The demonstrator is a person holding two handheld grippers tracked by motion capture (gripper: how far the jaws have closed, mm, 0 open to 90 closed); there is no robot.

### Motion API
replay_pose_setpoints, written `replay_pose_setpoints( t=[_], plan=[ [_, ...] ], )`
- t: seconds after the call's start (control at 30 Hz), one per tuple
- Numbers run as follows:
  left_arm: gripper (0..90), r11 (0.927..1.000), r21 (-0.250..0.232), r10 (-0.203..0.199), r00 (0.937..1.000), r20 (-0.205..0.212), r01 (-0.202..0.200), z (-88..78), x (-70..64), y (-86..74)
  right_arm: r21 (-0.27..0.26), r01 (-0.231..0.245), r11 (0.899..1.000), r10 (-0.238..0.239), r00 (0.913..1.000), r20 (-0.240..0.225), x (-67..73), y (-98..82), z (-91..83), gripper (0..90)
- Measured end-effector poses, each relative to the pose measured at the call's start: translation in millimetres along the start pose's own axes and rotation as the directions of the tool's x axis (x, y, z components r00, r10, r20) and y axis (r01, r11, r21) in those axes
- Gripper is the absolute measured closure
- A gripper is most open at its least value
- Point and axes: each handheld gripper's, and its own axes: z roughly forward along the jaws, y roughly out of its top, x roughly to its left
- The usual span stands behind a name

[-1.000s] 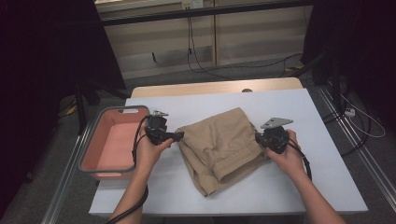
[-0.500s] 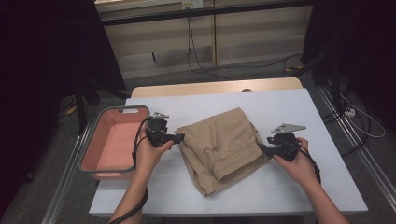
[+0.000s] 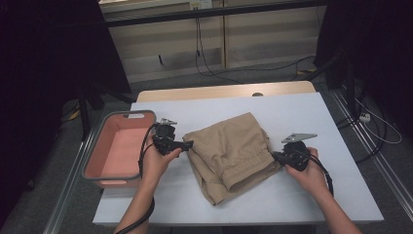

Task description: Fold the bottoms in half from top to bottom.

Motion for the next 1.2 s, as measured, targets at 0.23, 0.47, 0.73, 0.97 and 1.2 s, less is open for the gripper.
replay_pose_setpoints(
  t=[0.23,0.47,0.73,0.97,1.2],
  plan=[
    [16.1,1.0,0.0,-0.001,1.0,0.005,0.001,2.0,-0.9,-0.4,-0.008,0.002,1.0,-0.002,0.9999,-0.011,7.1,-8.1,-13.2,89.0],
    [14.9,1.0,-0.003,-0.004,0.9999,0.013,0.004,2.4,-5.5,-0.3,-0.015,0.015,1.0,-0.015,0.9992,-0.037,23.8,-27.1,-33.7,88.9],
    [14.3,1.0,0.001,0.007,0.9998,0.021,-0.007,3.2,-12.2,0.6,-0.021,0.031,0.999,-0.032,0.9981,-0.052,34.8,-42.6,-48.1,87.8],
    [14.3,0.9999,0.006,0.01,0.9996,0.028,-0.01,4.1,-13.7,0.7,-0.047,0.03,0.998,-0.031,0.9993,-0.02,30.4,-37.9,-52.2,77.8],
    [13.8,0.9999,-0.001,0.015,0.9991,0.039,-0.015,1.7,-17.3,2.3,-0.111,0.01,0.994,-0.006,0.9995,0.03,25.0,-26.5,-62.9,54.0]
  ],
)
